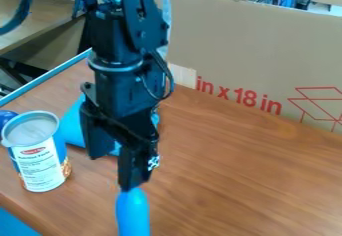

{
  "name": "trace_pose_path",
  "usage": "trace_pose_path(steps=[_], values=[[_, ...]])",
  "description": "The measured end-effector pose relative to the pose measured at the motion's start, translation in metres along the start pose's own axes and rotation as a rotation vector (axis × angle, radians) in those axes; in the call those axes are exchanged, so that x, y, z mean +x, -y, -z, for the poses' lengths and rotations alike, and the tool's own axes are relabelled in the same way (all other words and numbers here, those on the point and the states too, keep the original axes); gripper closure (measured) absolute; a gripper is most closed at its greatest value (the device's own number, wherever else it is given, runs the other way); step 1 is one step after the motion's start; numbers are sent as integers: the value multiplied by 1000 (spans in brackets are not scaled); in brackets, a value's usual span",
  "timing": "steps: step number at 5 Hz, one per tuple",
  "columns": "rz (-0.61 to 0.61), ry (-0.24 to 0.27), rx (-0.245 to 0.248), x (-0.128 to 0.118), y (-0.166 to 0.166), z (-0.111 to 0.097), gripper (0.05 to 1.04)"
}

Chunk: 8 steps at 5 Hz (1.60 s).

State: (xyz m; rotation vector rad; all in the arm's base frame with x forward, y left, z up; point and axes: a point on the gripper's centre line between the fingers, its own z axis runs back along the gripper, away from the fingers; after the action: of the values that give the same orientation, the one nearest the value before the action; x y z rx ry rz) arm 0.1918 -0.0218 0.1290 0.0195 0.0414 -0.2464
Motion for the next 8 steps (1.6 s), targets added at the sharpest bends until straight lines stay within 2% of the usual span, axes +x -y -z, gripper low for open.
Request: trace_pose_path(steps=[2, 3, 4, 5, 6, 7, 8], values=[[37, -71, -3, 5, 10, 32, 83], [51, -97, 11, 15, 6, 40, 145], [38, -98, 11, 12, -2, 40, 432], [18, -80, -7, 8, -8, 33, 669], [32, -54, -17, 14, -8, 18, 716], [27, 49, -25, 39, -12, -12, 716], [41, 114, -19, 79, -19, -26, 716]])
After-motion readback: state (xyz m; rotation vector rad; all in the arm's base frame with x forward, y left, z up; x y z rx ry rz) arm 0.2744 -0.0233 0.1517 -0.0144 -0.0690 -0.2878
